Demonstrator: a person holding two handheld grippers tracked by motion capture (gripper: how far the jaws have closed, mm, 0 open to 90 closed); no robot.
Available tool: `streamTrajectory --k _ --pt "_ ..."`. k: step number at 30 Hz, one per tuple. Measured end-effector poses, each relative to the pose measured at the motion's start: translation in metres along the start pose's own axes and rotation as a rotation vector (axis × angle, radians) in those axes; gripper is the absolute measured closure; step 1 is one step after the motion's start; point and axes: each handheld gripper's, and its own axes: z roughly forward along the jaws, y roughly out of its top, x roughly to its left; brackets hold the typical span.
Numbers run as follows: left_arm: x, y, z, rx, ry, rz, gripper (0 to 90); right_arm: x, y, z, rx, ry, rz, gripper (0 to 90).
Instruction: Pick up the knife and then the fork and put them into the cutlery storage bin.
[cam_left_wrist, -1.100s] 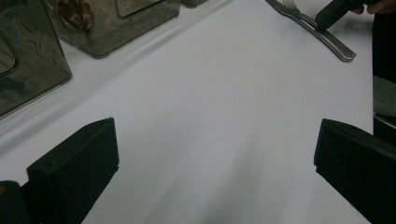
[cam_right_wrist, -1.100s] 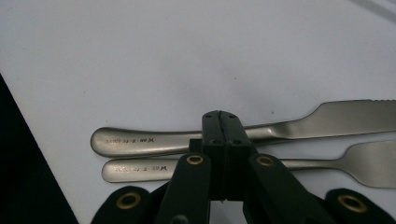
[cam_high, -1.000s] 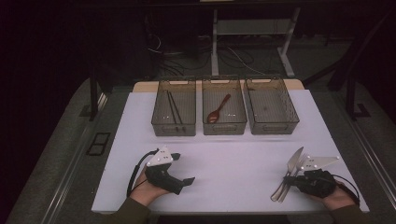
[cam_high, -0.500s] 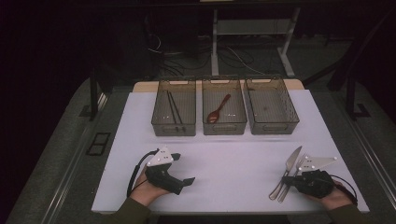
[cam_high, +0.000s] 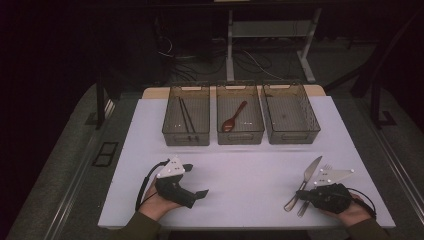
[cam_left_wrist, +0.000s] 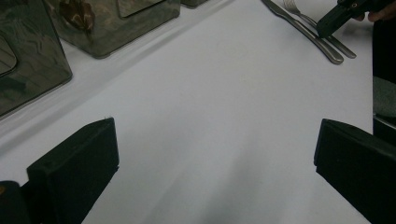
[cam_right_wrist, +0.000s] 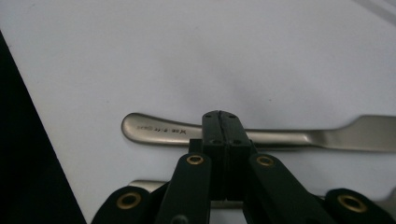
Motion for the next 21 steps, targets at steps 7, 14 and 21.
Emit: streamTrajectory --k 7,14,21 --pt "0.000 0.001 0.000 0.001 0.001 0.002 0.0 0.003 0.003 0.005 -0.006 0.012 -0.017 90.0" --pt "0.000 0.001 -0.001 -0.001 0.001 0.005 0.0 0.003 0.010 0.010 -0.004 0.006 -0.018 90.0" --pt "-0.001 0.001 -0.001 -0.002 0.000 0.005 0.0 -0.002 0.011 0.011 -0.006 -0.020 -0.002 90.0"
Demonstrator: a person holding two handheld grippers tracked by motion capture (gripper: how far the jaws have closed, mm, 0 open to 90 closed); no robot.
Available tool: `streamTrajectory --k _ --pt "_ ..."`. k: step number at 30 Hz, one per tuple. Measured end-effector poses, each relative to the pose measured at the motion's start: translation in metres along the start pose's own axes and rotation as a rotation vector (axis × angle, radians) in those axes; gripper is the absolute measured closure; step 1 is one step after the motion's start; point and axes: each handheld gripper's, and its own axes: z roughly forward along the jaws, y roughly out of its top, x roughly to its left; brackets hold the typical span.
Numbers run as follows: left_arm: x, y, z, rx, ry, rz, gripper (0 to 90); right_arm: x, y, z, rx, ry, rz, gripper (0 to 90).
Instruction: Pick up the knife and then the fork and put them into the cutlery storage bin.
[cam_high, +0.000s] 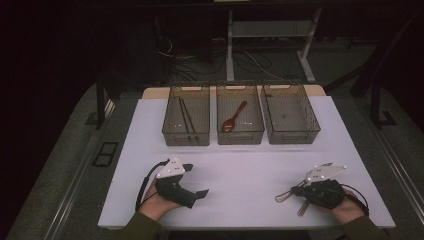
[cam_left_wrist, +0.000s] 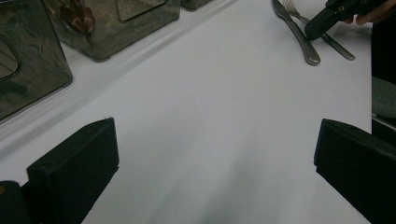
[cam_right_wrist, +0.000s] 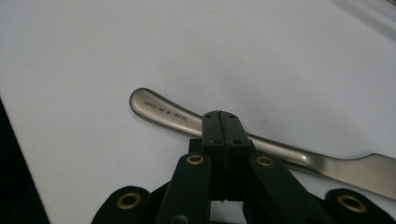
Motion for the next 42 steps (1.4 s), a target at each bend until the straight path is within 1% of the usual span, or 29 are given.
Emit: streamTrajectory --k 1,2,5,6,9,11,15,19,23,26,27,28,32,37,42 --pt "0.000 0.000 0.000 -0.001 0.000 -0.001 0.0 -0.001 0.001 0.000 0.000 -0.006 0.001 90.0" --pt "0.000 0.000 0.000 -0.001 0.001 -0.002 0.0 -0.002 0.001 0.001 -0.001 0.000 0.004 90.0" --pt "0.000 0.000 0.000 0.000 0.001 0.000 0.0 -0.005 0.003 0.002 -0.001 -0.016 0.015 90.0" --pt "0.000 0.000 0.000 0.000 0.000 0.000 0.0 -0.008 0.003 0.002 -0.002 -0.029 0.018 90.0" --pt "0.000 0.000 0.000 -0.002 -0.001 0.000 0.0 -0.014 0.003 0.001 -0.007 -0.052 0.037 90.0" --pt "0.000 0.000 0.000 -0.001 -0.001 0.000 0.0 -0.018 0.003 0.001 -0.013 -0.058 0.051 90.0" --pt "0.000 0.000 -0.001 -0.002 0.000 -0.001 0.0 -0.019 0.006 0.004 -0.020 -0.072 0.048 90.0" --pt "0.000 0.000 -0.001 -0.006 0.002 -0.004 0.0 -0.019 0.007 0.005 -0.021 -0.066 0.052 90.0" --pt "0.002 0.000 -0.001 -0.005 0.001 -0.002 0.0 -0.015 0.010 0.007 -0.023 -0.059 0.032 90.0" --pt "0.001 0.001 -0.002 -0.006 0.004 -0.004 0.0 -0.016 0.012 0.009 -0.029 -0.054 0.041 90.0" --pt "0.001 0.001 -0.002 -0.009 0.005 -0.008 0.0 -0.016 0.013 0.010 -0.030 -0.054 0.039 90.0" --pt "0.001 0.001 -0.002 -0.009 0.004 -0.004 0.0 -0.016 0.014 0.011 -0.030 -0.056 0.034 90.0" --pt "0.002 0.001 -0.002 -0.005 0.005 -0.003 0.0 -0.016 0.017 0.014 -0.032 -0.054 0.038 90.0" --pt "0.002 0.001 -0.002 -0.013 0.007 -0.010 0.0 -0.017 0.021 0.018 -0.032 -0.053 0.035 90.0" --pt "0.002 0.001 -0.002 -0.008 0.006 -0.006 0.0 -0.018 0.023 0.019 -0.032 -0.051 0.030 90.0"
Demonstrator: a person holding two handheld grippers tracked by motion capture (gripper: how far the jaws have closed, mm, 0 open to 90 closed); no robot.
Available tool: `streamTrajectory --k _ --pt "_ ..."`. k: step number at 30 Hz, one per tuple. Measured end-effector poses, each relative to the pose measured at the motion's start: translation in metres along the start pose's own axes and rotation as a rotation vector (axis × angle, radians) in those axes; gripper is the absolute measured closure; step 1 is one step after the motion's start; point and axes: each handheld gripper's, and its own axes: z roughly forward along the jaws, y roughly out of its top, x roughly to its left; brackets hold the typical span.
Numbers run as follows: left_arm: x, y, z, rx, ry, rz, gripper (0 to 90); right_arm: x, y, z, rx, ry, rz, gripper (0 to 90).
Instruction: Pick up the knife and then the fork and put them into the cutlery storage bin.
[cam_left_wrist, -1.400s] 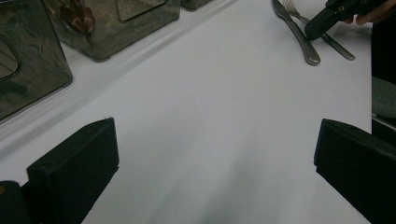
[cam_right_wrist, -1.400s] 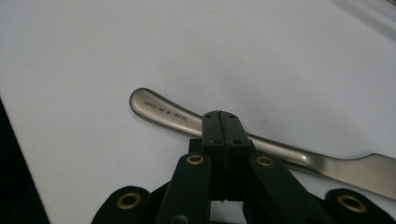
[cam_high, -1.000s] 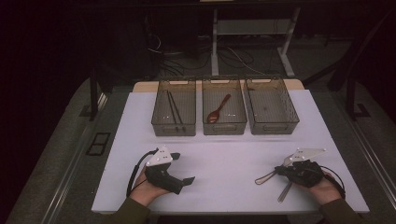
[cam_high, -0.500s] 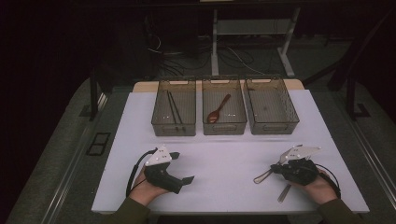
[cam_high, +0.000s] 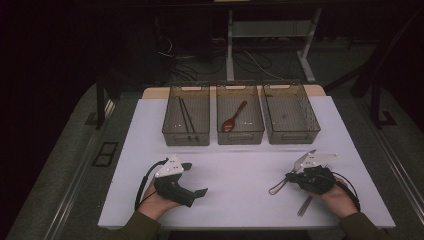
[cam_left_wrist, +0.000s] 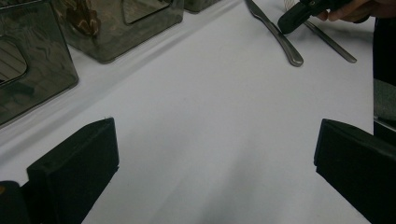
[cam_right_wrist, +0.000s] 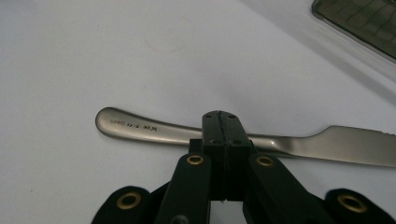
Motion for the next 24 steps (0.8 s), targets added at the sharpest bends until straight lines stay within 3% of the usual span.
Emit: streamTrajectory --k 4,7,12,17,20,21,24 --pt "0.000 0.000 0.000 -0.004 -0.001 -0.004 0.0 0.000 0.001 0.000 0.005 0.009 -0.005 90.0" --pt "-0.001 0.000 0.000 -0.007 0.000 -0.005 0.0 0.000 0.002 0.000 0.015 0.040 -0.031 88.4" --pt "0.000 0.000 -0.001 -0.002 0.001 -0.001 0.0 -0.002 0.017 -0.007 0.034 0.096 -0.116 71.6" --pt "0.001 0.000 0.000 -0.005 -0.003 -0.005 0.0 -0.008 0.033 -0.005 0.141 0.096 -0.248 59.4" --pt "0.001 -0.001 -0.001 -0.004 -0.005 -0.003 0.0 -0.012 0.043 0.001 0.226 0.119 -0.336 53.9" --pt "0.001 0.000 -0.001 -0.005 -0.005 -0.004 0.0 -0.014 0.047 0.004 0.264 0.108 -0.376 51.7" --pt "0.001 0.000 -0.001 -0.002 -0.007 -0.002 0.0 -0.017 0.055 0.009 0.331 0.117 -0.431 48.3"
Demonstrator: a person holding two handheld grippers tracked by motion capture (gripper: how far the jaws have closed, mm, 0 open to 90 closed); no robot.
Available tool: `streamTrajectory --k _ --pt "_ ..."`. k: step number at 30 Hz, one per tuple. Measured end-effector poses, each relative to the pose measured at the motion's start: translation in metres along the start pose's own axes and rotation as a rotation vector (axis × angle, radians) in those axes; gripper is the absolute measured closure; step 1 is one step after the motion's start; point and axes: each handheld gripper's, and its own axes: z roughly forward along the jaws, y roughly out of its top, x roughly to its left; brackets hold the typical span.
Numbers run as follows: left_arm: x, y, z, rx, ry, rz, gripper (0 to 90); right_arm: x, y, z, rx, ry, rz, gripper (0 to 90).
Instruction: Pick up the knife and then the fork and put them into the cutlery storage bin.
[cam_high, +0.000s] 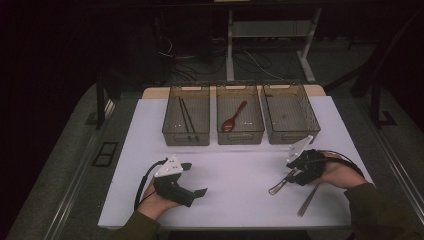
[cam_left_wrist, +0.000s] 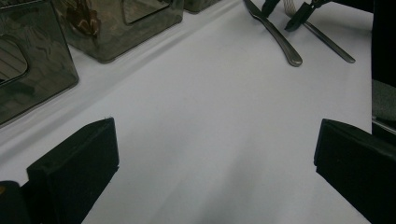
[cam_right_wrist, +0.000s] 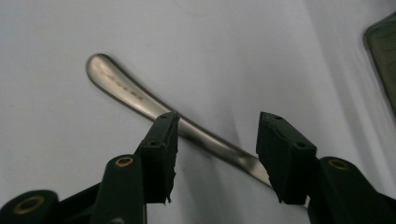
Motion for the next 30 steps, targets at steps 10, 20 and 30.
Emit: streamTrajectory --k 10,20,30 --pt "-0.001 -0.001 0.001 0.002 -0.003 -0.005 0.0 -0.007 0.007 0.011 0.109 0.051 -0.090 43.7" --pt "0.000 -0.001 0.001 0.002 -0.002 -0.005 0.0 -0.007 0.007 0.013 0.152 0.055 -0.147 44.1" --pt "0.000 -0.001 0.001 0.002 -0.001 -0.006 0.0 -0.014 0.007 0.014 0.148 0.099 -0.108 49.7"
